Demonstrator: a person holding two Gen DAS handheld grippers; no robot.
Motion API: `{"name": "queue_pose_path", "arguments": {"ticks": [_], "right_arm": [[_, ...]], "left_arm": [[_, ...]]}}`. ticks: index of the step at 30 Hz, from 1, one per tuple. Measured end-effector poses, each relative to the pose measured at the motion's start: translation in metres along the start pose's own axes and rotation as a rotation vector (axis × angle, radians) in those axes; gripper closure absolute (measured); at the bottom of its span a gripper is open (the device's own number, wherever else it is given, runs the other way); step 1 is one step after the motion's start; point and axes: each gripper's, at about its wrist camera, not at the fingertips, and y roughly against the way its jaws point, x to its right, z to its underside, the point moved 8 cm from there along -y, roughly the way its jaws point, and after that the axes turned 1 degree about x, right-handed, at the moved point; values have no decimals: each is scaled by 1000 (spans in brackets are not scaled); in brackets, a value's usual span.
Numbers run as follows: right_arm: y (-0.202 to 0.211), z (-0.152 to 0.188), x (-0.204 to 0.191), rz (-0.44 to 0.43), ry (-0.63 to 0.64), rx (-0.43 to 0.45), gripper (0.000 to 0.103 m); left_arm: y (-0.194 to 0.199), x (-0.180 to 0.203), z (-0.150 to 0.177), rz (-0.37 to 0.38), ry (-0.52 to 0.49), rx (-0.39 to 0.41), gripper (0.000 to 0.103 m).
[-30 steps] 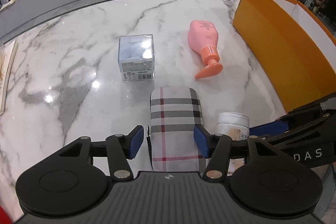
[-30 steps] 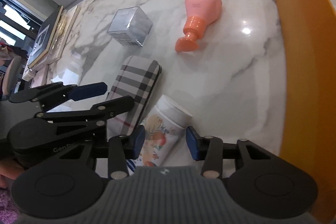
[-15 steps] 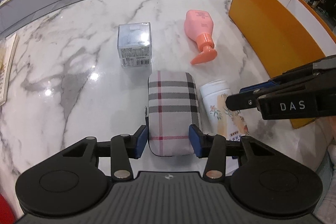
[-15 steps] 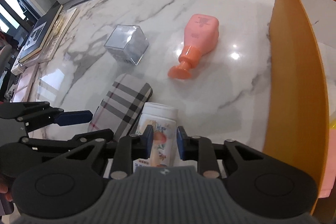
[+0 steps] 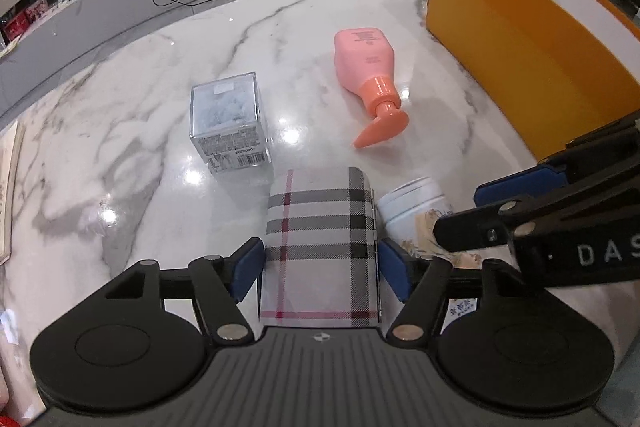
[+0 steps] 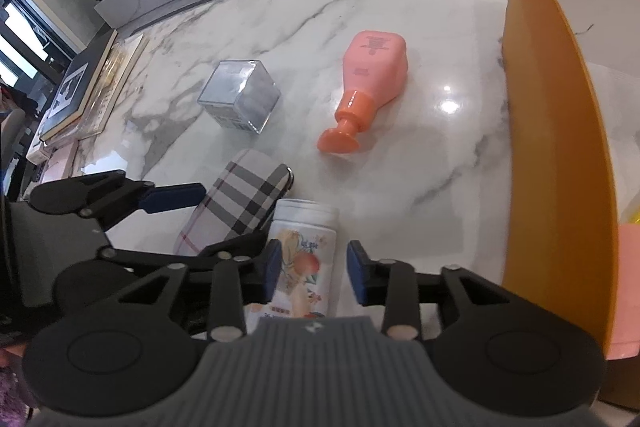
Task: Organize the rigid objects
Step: 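Carry the plaid case and Vaseline bottle over the orange box with both tools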
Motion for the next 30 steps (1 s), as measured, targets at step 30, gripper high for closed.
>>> {"name": "queue_pose_path", "arguments": {"ticks": [30], "right_arm": [[-12, 16, -14, 32, 14, 14, 53]], "left_arm": [[37, 0, 68, -72, 30, -70, 20]]}}
